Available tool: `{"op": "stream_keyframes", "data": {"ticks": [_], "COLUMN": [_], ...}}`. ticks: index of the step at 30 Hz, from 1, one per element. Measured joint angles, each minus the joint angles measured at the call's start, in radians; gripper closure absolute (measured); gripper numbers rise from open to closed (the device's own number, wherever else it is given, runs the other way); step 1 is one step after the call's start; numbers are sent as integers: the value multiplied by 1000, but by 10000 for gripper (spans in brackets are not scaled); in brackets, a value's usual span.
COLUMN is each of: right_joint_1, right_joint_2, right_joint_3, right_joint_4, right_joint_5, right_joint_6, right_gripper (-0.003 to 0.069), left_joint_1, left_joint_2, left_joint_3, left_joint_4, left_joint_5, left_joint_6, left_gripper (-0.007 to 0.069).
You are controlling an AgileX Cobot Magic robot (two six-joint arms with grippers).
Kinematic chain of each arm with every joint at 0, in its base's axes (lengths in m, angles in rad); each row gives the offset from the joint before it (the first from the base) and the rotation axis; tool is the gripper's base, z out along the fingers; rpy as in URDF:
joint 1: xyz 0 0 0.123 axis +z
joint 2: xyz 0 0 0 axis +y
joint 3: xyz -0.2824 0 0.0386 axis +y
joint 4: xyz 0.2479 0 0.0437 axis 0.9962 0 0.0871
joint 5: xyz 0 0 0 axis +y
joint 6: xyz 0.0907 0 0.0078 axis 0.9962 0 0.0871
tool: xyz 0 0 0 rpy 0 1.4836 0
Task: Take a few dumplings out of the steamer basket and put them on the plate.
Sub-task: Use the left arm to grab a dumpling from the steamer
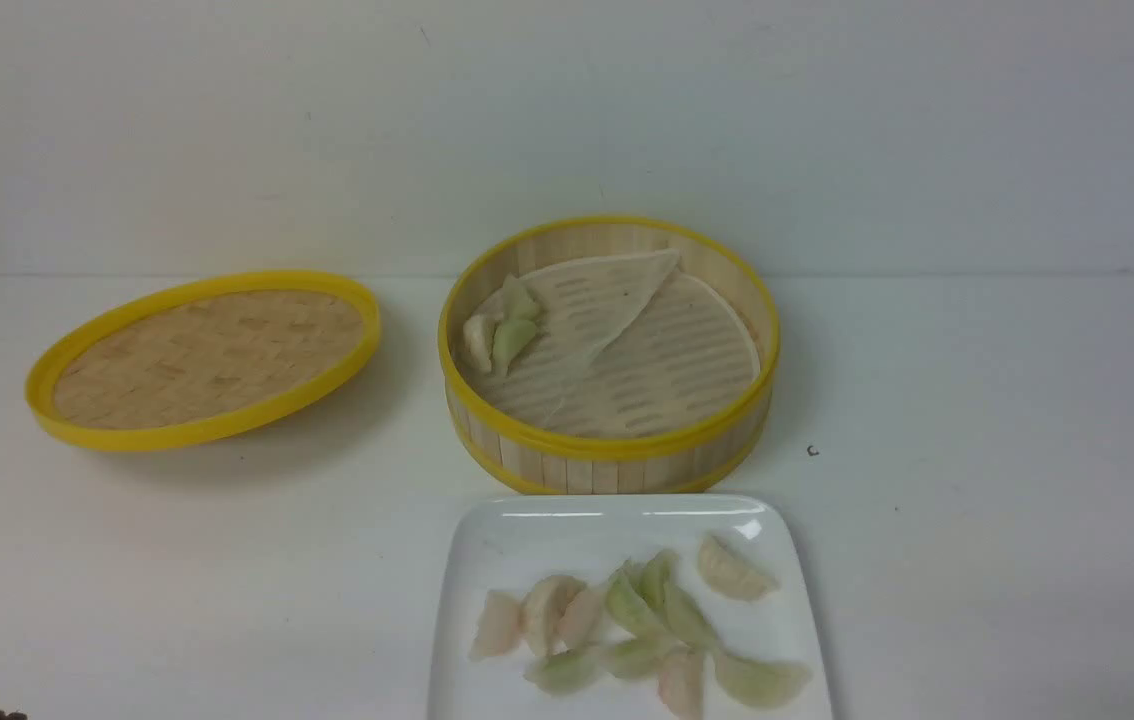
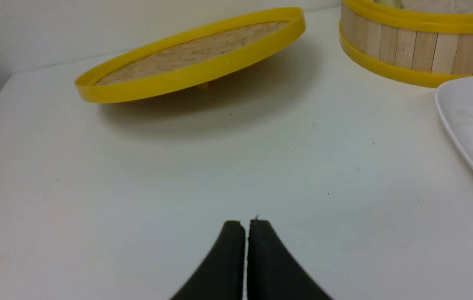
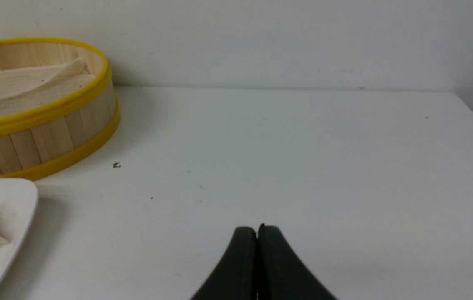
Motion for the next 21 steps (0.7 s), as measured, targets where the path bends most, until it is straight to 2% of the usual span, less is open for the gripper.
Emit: {"op": "stream_keyframes", "data": {"ticks": [16,20,21], "right_joint_1": [0,0,0], "right_joint_2": [0,0,0], "right_joint_3": [0,0,0], "right_joint_4": [0,0,0], "right_joint_5": [0,0,0], "right_joint_6": [-2,-2,-2], "right_gripper": [672,672,672], "left_joint_1": [0,0,0], "left_joint_2": [0,0,0], "left_joint_3": [0,1,1], "left_joint_4": [7,-106,-165], "left_joint_5": [-2,-67,-144], "left_joint_6": [0,-47,-64], "left_gripper": [631,631,631]}}
